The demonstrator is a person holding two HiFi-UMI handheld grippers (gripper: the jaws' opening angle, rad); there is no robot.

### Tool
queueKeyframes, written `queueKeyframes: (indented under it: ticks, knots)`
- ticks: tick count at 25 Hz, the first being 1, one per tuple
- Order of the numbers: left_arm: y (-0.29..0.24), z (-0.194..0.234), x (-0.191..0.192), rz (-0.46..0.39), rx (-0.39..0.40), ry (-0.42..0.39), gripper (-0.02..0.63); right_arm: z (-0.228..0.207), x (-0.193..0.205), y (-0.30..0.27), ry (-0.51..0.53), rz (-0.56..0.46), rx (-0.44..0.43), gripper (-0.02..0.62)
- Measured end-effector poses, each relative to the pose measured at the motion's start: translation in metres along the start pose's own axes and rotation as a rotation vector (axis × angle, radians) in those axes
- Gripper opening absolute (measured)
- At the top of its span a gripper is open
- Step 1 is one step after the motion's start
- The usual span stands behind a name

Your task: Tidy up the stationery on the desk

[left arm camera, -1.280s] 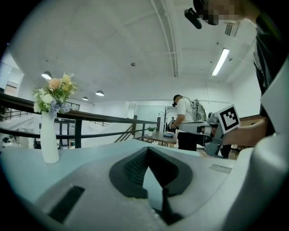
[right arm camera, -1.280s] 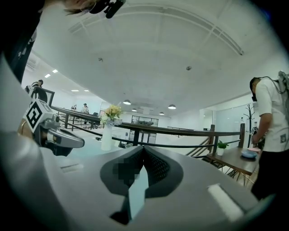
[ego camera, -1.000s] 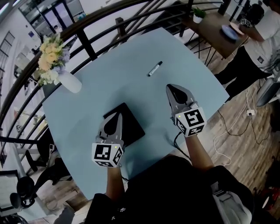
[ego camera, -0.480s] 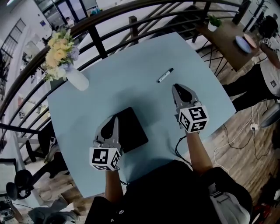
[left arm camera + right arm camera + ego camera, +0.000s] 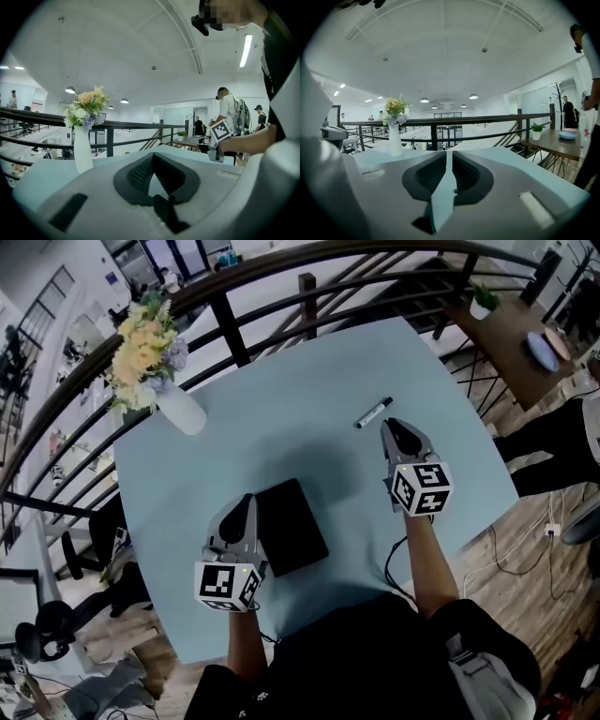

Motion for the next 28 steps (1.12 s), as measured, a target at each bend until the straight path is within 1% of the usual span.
queueKeyframes:
  ticks: [4,9,16,18,22,28]
  knots:
    - [-0.006,0.003,0.006,0.02,0.0,0.01,-0.008,-0.009,0.011,-0.015,-0.024,0.04,0.018,0.058]
    - [-0.017,0.013,0.012,0.023,-0.011,0.049,-0.008,-0.018,0.027,-0.033,-0.061,0.071,0.048,0.06]
    - [-0.027,0.025,0.024,0.059,-0.019,0.071,-0.008,-0.028,0.052,-0.062,-0.158,0.117,0.097,0.076]
    - [-0.028,0.03,0.027,0.063,-0.031,0.078,-0.008,-0.03,0.06,-0.072,-0.157,0.143,0.106,0.08]
    - [-0.031,0.04,0.035,0.075,-0.049,0.101,-0.008,-0.034,0.074,-0.09,-0.109,0.218,0.122,0.103]
    - [-0.038,0.046,0.042,0.096,-0.057,0.125,-0.008,-0.045,0.093,-0.112,-0.141,0.275,0.155,0.123]
Point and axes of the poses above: the fingertips, and each gripper's own axes: y backward along the fingers, z to its left, x out of its underside, the point moved 5 cm from there along y, backward along the fingers, and after that the axes turned 8 degrees about y, right-handed, at the moved point
